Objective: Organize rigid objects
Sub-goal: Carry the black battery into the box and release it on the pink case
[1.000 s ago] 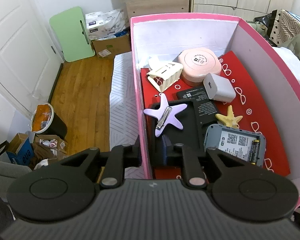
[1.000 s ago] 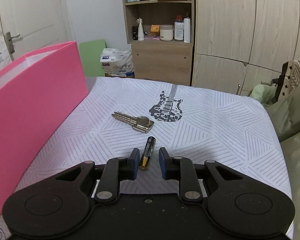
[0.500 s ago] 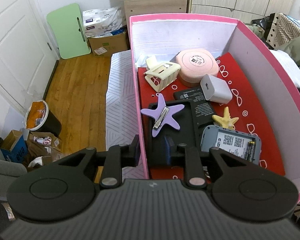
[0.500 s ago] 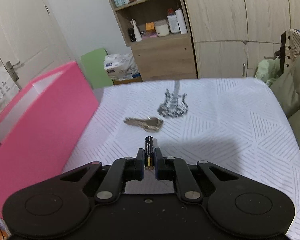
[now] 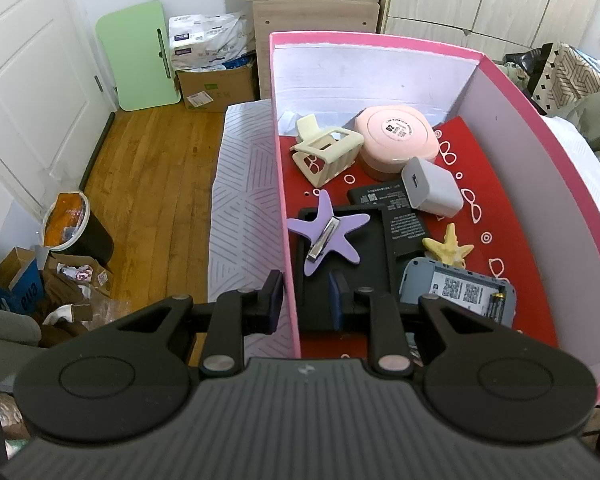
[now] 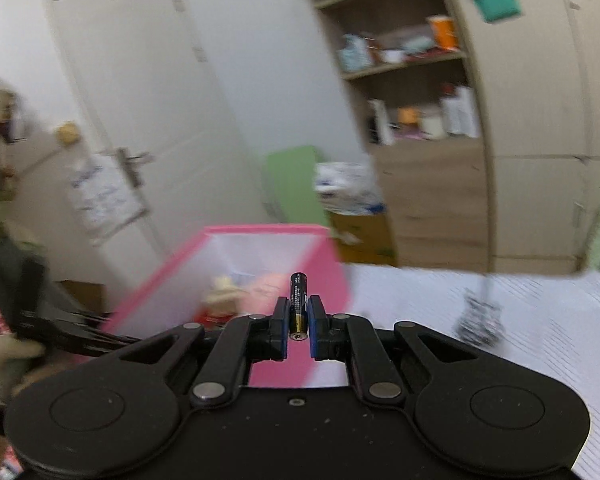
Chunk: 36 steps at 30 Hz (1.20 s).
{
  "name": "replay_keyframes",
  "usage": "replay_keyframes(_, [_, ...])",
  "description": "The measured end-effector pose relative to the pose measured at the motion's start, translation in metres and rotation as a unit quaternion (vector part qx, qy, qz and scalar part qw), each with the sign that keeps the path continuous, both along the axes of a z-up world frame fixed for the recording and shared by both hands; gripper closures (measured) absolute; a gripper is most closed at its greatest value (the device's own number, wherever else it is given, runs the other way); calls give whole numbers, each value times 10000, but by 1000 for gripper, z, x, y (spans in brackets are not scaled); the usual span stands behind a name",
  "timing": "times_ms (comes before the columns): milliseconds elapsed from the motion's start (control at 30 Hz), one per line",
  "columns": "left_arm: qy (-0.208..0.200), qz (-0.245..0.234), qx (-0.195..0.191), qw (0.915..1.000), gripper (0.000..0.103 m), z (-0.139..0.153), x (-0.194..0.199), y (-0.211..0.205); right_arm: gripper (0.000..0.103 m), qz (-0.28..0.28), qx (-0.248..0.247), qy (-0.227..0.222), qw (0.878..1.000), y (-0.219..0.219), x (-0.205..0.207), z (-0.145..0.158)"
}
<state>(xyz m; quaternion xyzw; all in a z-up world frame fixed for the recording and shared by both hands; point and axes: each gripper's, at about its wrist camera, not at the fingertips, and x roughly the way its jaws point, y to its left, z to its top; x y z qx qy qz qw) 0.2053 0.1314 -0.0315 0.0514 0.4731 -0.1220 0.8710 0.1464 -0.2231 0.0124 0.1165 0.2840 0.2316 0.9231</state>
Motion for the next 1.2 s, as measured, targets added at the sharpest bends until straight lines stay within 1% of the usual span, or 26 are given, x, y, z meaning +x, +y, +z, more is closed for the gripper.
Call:
replay_keyframes(67, [-8, 23, -26, 10000, 81, 0, 0, 0, 90, 373, -24, -73, 9993, 15, 4, 8])
replay_keyframes(133, [-6, 30, -34, 10000, 81, 0, 0, 1, 90, 711, -218, -115, 9972, 34, 11, 11])
replay_keyframes(200, [-7, 30, -41, 10000, 81, 0, 0, 1, 90, 978, -532, -175, 9936, 53, 23, 13])
replay_keyframes(300, [-10, 23, -10, 10000, 81, 0, 0, 1, 90, 1273, -1121, -260, 9852, 81, 48, 10])
replay_keyframes(333, [-7, 25, -9, 10000, 81, 0, 0, 1, 90, 1386, -1325, -245, 9811, 91, 60, 7])
replay_keyframes(400, [0, 52, -27, 10000, 81, 0, 1, 1, 90, 1607, -1557, -117, 9746, 106, 82, 2])
replay_keyframes(467, [-1, 68, -52, 10000, 81, -1, 0, 0, 90, 1899, -1853, 52, 9641, 123, 106, -9])
replay_keyframes(533, [-10, 36, -54, 10000, 81, -1, 0, 0, 90, 1986, -2247, 145, 9539, 138, 124, -20])
replay_keyframes(567, [-14, 28, -49, 10000, 81, -1, 0, 0, 90, 2061, -2535, 153, 9450, 147, 130, -28])
replay_keyframes(600, [-4, 51, -58, 10000, 81, -1, 0, 0, 90, 2140, -2705, 182, 9385, 152, 135, -35])
replay_keyframes(633, [2, 63, -51, 10000, 81, 0, 1, -1, 90, 2253, -2843, 315, 9314, 157, 141, -42])
replay_keyframes(667, [-1, 48, -10, 10000, 81, 0, 1, -2, 90, 2299, -2956, 407, 9264, 159, 145, -47])
replay_keyframes(733, [-5, 21, 53, 10000, 81, -1, 0, -4, 90, 2282, -3150, 347, 9206, 160, 145, -52])
replay_keyframes(767, [-5, 16, 50, 10000, 81, -1, 0, -4, 90, 2279, -3177, 320, 9198, 159, 145, -52])
replay_keyframes(867, [-2, 24, -4, 10000, 81, -1, 1, -3, 87, 2143, -2961, 130, 9307, 151, 141, -43])
replay_keyframes(900, [-2, 17, 3, 10000, 81, -1, 1, -3, 81, 2069, -2895, 34, 9345, 149, 138, -39])
replay_keyframes(933, [3, -1, 41, 10000, 81, -1, 0, -4, 79, 2023, -2834, -66, 9374, 145, 133, -35])
replay_keyframes(1000, [-6, -68, 194, 9998, 81, -1, 0, -8, 79, 1974, -2716, -325, 9414, 135, 119, -23])
replay_keyframes(1067, [-19, -64, 191, 9998, 81, -1, 0, -8, 78, 1975, -2611, -601, 9430, 122, 103, -9])
replay_keyframes(1133, [4, -17, 94, 10000, 81, -2, 2, -5, 66, 1857, -2440, -746, 9489, 105, 89, 2])
replay_keyframes(1200, [5, 0, 32, 10000, 81, -2, 1, -3, 59, 1624, -2221, -803, 9580, 83, 75, 11])
